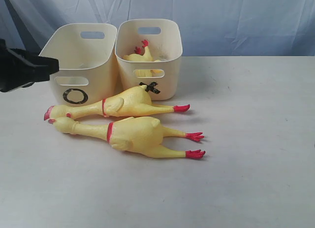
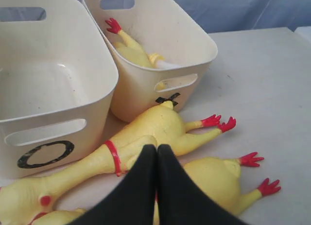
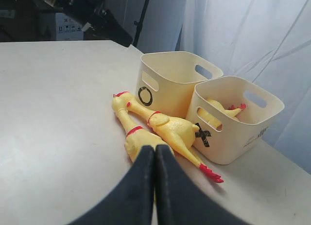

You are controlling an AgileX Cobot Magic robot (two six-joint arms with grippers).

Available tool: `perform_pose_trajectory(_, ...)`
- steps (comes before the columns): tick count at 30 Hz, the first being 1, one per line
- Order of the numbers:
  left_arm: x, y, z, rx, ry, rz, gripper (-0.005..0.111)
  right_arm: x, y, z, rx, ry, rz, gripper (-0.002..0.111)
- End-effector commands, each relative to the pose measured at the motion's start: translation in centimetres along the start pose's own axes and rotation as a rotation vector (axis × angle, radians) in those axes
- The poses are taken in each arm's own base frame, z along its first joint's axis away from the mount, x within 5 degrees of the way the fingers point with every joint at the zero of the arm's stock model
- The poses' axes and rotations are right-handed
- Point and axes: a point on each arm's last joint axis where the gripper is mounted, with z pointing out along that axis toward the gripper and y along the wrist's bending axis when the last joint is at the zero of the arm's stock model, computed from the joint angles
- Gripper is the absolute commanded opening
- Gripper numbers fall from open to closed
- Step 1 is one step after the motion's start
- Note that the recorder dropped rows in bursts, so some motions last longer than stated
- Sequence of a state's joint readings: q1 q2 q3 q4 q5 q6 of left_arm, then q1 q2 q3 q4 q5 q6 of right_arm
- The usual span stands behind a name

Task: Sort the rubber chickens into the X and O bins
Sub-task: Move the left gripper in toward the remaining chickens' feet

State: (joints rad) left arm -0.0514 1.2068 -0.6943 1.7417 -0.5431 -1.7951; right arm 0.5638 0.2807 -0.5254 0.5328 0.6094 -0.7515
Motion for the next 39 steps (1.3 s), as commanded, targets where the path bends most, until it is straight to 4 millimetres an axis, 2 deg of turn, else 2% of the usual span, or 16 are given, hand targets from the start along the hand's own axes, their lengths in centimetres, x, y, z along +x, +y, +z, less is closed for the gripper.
perform_pose_trajectory(1,0.5,0.1,1.4,0.029,0.047,0.102,0.0,0.1,-0.1,0.0,0.012,0.0,-0.002,0.0)
perform_pose_trajectory(5,0.8,0.2,2.3,-0.045,0.062,0.227,0.0,0.1,-0.1,0.0,0.013,0.0,0.0,0.0)
perform_pose_trajectory(6,0.7,0.4,2.5,-0.121,0.063,0.375,0.0,0.1,-0.1,0.0,0.013,0.0,0.0,0.0)
perform_pose_trajectory(10,0.1,1.2,2.6,-0.378,0.074,0.577,0.0,0.2,0.0,0.0,0.003,0.01,-0.001,0.0)
perform_pose_trajectory(16,-0.1,2.0,2.1,-0.552,0.098,0.624,0.0,0.2,0.0,0.0,0.002,0.011,-0.001,0.0)
perform_pose_trajectory(18,0.1,2.9,1.4,-0.73,0.223,0.68,0.0,0.2,0.0,0.0,0.002,0.011,-0.001,0.0)
perform_pose_trajectory(19,0.1,3.3,1.0,-0.802,0.295,0.651,0.0,0.2,0.0,0.0,0.002,0.011,-0.001,0.0)
perform_pose_trajectory(21,-0.2,2.7,1.5,-0.722,0.272,0.489,0.0,0.2,0.0,0.0,0.002,0.012,-0.001,0.0)
perform_pose_trajectory(24,0.2,1.4,2.3,-0.55,0.288,0.438,0.0,0.2,0.0,0.0,0.001,0.013,-0.001,0.0)
perform_pose_trajectory(26,0.8,0.7,2.6,-0.44,0.335,0.477,0.0,0.2,0.1,0.0,-0.001,0.014,0.005,0.0)
perform_pose_trajectory(29,1.5,0.2,2.7,-0.331,0.437,0.638,0.0,0.2,0.1,0.0,-0.002,0.013,0.009,0.0)
perform_pose_trajectory(31,1.5,0.1,2.7,-0.295,0.444,0.727,0.0,0.2,0.1,0.0,-0.002,0.013,0.014,0.0)
perform_pose_trajectory(34,1.5,-0.3,3.0,-0.245,0.429,0.767,0.0,0.2,0.1,0.0,-0.002,0.013,0.024,0.0)
perform_pose_trajectory(37,2.0,-0.6,3.6,-0.167,0.448,0.821,0.008,0.2,0.1,0.0,-0.002,0.013,0.024,0.0)
perform_pose_trajectory(39,2.9,-0.7,4.9,-0.083,0.485,0.902,0.019,0.2,0.1,0.0,-0.002,0.013,0.026,0.0)
